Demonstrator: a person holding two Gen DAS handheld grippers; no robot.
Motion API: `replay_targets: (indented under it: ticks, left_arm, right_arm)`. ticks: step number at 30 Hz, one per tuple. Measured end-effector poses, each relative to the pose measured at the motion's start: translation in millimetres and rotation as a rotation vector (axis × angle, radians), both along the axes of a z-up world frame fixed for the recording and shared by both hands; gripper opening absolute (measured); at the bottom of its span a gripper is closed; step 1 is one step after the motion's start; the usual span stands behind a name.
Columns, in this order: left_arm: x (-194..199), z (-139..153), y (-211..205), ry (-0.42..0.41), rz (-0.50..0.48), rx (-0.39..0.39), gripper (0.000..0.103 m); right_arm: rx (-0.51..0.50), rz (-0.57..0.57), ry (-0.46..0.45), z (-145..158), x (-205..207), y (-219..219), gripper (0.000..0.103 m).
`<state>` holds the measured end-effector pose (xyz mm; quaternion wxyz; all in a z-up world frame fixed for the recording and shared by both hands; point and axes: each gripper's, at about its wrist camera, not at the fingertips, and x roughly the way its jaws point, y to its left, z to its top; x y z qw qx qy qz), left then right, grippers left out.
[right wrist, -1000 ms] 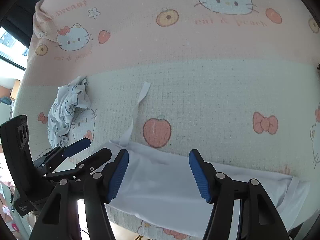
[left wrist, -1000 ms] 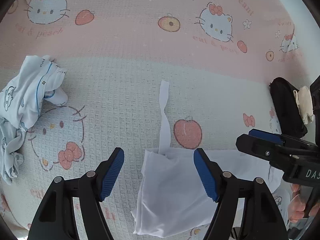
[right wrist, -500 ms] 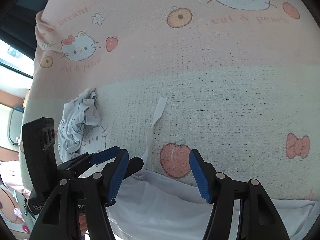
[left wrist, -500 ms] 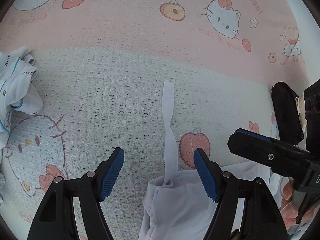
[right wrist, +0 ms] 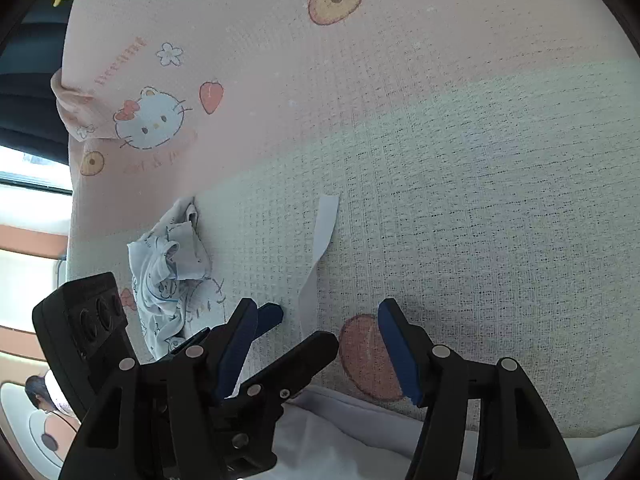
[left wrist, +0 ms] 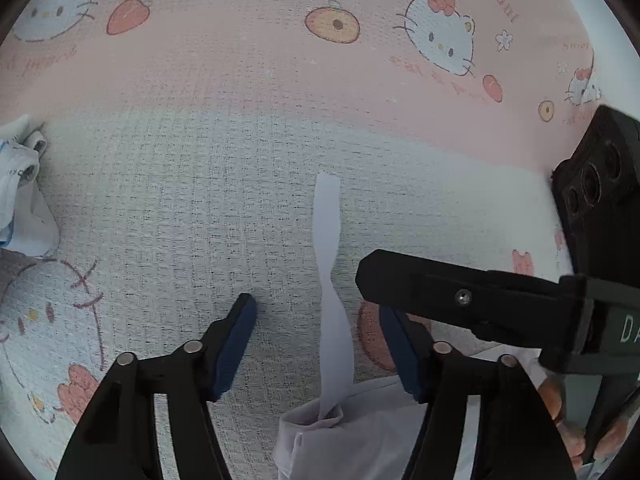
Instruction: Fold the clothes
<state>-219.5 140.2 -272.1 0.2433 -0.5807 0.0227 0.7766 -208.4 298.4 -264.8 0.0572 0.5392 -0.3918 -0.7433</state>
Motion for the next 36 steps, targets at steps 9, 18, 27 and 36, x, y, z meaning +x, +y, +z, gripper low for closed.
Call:
replay_targets:
  ticks: [9,18,27,36]
  left_arm:
    - [-1,-2,-23,0.011,0.061,0.024,0.017]
    - [5,1,-44,-0.013,0.092,0.107,0.011]
    - [20,5,-36,0.016,0.074,0.067,0.011]
    - [23,14,-61,-0.119,0.198,0.344,0.011]
  right_arm:
    - [0.008,0.125,0.017,-6,-30,-26,0.062]
    - [0.073,0.102,0.073,-5,-35,-35,0.062]
    - [0.232,0.134,0.037,-5,-47,-42,0.011]
    - [-0.007,0.071,0.072,-12,-25,-17,0.005]
